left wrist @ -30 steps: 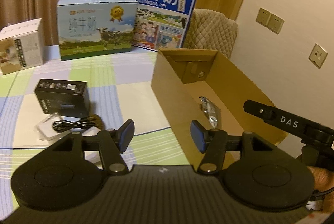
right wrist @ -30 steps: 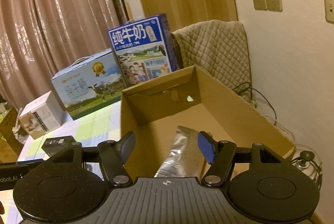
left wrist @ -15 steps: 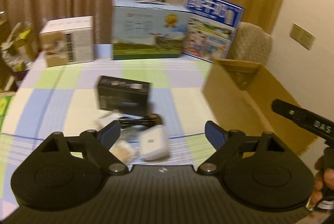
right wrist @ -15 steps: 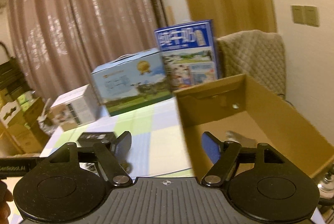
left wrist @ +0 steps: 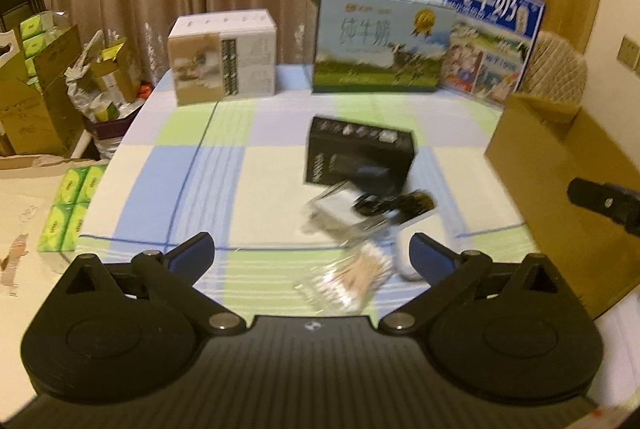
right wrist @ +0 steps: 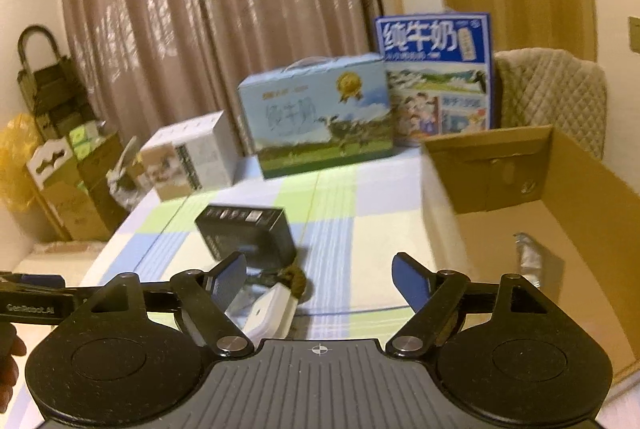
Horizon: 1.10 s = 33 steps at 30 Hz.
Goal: Organize objects
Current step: 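Move both open grippers back over the remaining items on the table, then grasp the white square device with right gripper while left gripper approaches the cotton swab bag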
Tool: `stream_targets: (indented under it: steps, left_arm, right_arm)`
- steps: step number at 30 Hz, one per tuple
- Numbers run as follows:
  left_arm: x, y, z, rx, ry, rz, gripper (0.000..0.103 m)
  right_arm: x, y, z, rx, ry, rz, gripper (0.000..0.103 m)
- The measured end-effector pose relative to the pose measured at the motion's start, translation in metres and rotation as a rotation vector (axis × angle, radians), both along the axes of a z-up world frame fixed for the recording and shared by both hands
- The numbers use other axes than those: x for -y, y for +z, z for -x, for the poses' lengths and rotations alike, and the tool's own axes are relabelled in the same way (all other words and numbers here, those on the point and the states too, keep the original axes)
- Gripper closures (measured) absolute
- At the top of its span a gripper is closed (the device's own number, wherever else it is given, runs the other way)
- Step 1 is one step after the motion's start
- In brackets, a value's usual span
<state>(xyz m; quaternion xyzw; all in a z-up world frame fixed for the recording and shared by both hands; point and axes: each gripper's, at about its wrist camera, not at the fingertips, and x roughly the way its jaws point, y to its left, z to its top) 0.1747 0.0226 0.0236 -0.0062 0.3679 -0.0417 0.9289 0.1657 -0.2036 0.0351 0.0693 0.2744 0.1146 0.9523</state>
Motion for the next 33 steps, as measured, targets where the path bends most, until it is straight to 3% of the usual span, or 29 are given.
stream_targets:
  steps: [11,16,23,30,33]
  left_arm:
    - [-0.003,-0.044,-0.014,-0.077,-0.085,-0.096,0.001]
    - [0.003,-0.061,-0.024,-0.108,-0.109,-0.101,0.001]
    - [0.004,-0.073,-0.034,-0.125,-0.135,-0.105,0.001]
    - [-0.002,-0.078,-0.042,-0.122,-0.122,-0.075,0.001]
    - [-0.004,-0.079,-0.045,-0.119,-0.127,-0.072,0.001]
  right_arm:
    - [-0.037,-0.038,-0.025,-0.111,0.108,0.086,0.026]
    - [-0.049,-0.059,-0.038,-0.158,0.161,0.136,0.026]
    - [-0.050,-0.081,-0.060,-0.258,0.172,0.078,0.026]
    - [-0.056,-0.093,-0.075,-0.295,0.179,0.064,0.027]
    - [-0.059,-0.098,-0.081,-0.303,0.180,0.071,0.034]
